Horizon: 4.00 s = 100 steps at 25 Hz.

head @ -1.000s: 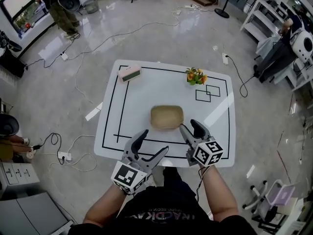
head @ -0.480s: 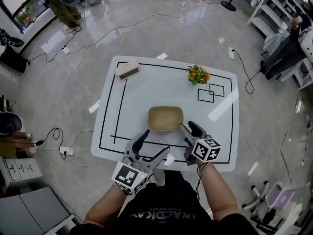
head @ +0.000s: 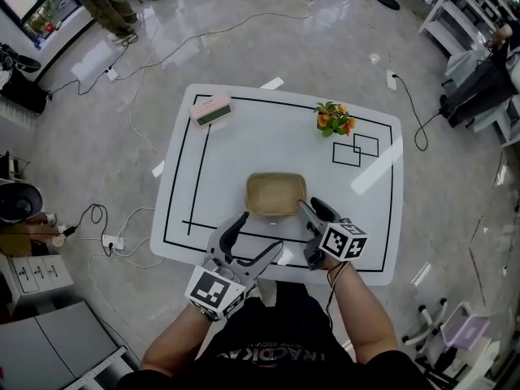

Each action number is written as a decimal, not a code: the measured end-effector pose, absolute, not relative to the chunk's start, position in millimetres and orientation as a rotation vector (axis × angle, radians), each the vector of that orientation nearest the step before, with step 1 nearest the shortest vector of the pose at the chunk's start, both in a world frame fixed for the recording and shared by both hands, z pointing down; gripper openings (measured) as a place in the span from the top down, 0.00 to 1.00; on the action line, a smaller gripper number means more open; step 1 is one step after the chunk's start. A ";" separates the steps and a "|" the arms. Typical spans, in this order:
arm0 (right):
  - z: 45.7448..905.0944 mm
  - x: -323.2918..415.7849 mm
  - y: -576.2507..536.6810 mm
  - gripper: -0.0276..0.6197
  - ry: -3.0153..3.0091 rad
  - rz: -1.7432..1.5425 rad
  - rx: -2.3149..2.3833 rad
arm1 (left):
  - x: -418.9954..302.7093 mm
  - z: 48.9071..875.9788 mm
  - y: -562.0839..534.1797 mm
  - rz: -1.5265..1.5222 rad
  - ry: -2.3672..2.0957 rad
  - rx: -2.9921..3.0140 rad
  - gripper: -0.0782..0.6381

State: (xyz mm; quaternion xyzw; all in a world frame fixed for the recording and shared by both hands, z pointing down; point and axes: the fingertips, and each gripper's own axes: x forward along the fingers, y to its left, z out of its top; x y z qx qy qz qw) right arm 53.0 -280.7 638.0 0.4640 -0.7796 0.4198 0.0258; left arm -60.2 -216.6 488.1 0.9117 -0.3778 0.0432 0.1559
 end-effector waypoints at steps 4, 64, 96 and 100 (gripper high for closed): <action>642.2 49.7 -281.7 0.61 -2.412 1.352 1.411 | -60.1 490.2 -216.2 0.116 -1.089 2.601 0.41; 456.1 11.0 -209.4 0.90 -2.870 0.823 1.456 | -112.9 448.8 -143.9 0.033 -1.127 2.670 0.66; 377.8 87.9 -76.1 0.90 -2.940 0.419 1.462 | -25.6 406.7 -53.7 -0.048 -1.119 2.734 0.89; 375.7 107.2 -59.5 0.90 -2.987 0.435 1.405 | -2.1 404.3 -30.3 -0.021 -1.175 2.720 0.89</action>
